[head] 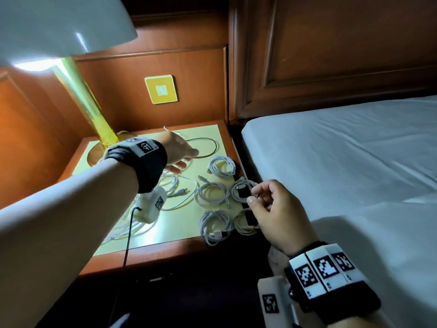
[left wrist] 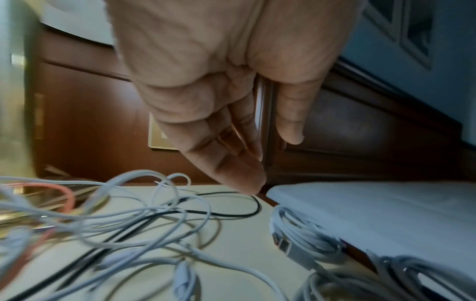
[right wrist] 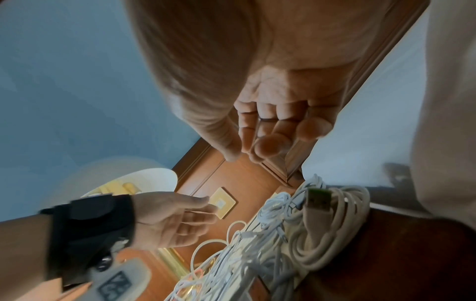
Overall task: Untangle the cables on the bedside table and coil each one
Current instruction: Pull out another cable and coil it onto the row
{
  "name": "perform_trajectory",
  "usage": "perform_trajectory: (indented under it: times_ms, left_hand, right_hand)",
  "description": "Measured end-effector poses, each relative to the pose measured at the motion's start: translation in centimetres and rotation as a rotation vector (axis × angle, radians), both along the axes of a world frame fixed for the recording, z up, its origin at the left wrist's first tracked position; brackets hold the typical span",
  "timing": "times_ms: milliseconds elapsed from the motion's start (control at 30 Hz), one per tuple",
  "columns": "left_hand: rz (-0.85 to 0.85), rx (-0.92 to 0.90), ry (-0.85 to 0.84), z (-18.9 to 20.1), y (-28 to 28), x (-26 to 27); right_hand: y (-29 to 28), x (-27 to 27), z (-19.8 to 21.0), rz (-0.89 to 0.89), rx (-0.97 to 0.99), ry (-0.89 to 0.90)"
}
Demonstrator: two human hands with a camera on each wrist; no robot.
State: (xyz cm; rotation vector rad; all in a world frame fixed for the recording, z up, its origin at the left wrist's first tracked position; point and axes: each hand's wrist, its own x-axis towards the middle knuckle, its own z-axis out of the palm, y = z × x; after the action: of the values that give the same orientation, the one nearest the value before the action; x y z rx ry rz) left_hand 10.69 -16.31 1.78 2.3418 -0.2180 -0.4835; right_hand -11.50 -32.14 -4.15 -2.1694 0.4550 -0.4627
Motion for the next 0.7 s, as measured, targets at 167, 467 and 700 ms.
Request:
perform_trajectory:
  times_ms: [167, 467, 700]
  left_hand:
    - [0.122, -0.135, -0.067, 1.0, 9.3, -4.4]
    - [0.293, -0.463, 0.053, -4.2, 20.5, -14.1]
    - [0.285, -0.534, 0.129, -6.8, 22.5, -14.5]
  right_hand:
    - [2.7, -0.4, 0.8, 0.076, -0.04, 0.145]
    - [11.6, -1.0, 6.4, 0.263, -0.118, 0.313]
    - [17.1, 3.0, 7.9, 0.388, -0.01, 0.289]
